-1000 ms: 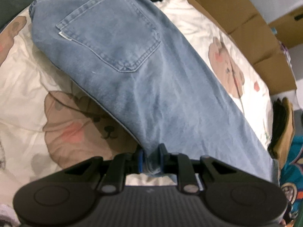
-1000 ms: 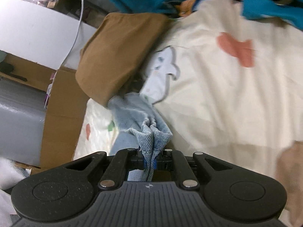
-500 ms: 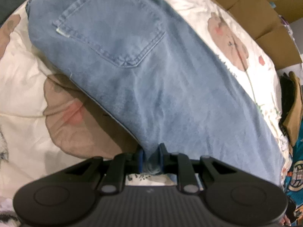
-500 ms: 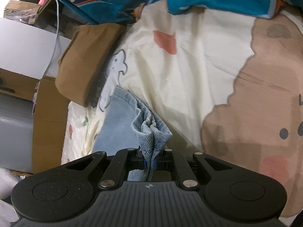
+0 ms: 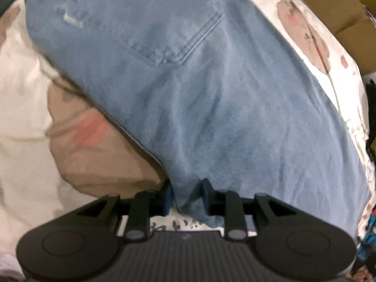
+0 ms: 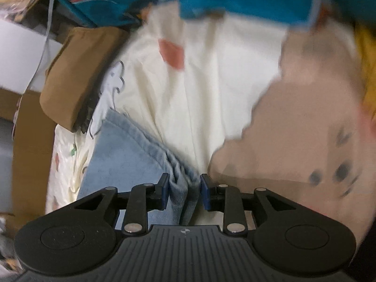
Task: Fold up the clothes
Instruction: 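Open both grippers and release the jeans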
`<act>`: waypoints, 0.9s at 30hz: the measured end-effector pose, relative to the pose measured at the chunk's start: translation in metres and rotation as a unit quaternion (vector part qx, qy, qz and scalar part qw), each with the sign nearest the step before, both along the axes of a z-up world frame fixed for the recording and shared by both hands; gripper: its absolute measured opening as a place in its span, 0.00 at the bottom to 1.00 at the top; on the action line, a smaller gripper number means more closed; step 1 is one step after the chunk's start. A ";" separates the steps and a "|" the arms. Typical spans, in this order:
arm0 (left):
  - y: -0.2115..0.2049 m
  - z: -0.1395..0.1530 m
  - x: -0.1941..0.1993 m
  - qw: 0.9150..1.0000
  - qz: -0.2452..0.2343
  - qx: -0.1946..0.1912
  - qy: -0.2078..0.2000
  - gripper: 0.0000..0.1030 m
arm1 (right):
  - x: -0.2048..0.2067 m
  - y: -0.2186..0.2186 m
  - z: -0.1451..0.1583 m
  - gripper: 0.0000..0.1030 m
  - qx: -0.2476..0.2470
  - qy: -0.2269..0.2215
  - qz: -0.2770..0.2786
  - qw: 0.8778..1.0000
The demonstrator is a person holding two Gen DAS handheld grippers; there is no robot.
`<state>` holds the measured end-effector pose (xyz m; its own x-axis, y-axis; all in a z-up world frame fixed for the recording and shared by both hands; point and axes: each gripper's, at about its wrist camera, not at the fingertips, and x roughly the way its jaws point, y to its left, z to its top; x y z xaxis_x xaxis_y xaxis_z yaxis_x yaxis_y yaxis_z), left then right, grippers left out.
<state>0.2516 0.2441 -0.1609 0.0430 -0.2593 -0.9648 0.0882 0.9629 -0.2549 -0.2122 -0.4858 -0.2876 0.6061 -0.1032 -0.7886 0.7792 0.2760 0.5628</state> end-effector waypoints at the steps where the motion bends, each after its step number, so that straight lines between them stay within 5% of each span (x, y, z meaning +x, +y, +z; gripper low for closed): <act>1: 0.000 0.006 0.002 1.000 -0.006 0.006 -0.006 0.27 | -0.002 -0.003 0.009 0.29 -0.013 0.001 0.006 1.000; 6: 0.000 0.036 0.020 0.998 -0.021 0.046 -0.025 0.28 | 0.002 -0.016 0.040 0.29 -0.054 -0.004 0.040 0.998; 14: -0.003 0.057 0.066 0.990 -0.035 0.090 -0.100 0.36 | 0.070 0.009 0.054 0.42 -0.121 0.027 0.145 0.982; 23: 0.006 0.047 0.128 0.978 -0.020 0.139 -0.154 0.46 | 0.166 0.092 0.043 0.42 -0.186 0.053 0.316 0.929; 27: 0.001 0.035 0.156 0.973 -0.034 0.163 -0.161 0.46 | 0.201 0.120 0.029 0.42 -0.208 0.075 0.347 0.911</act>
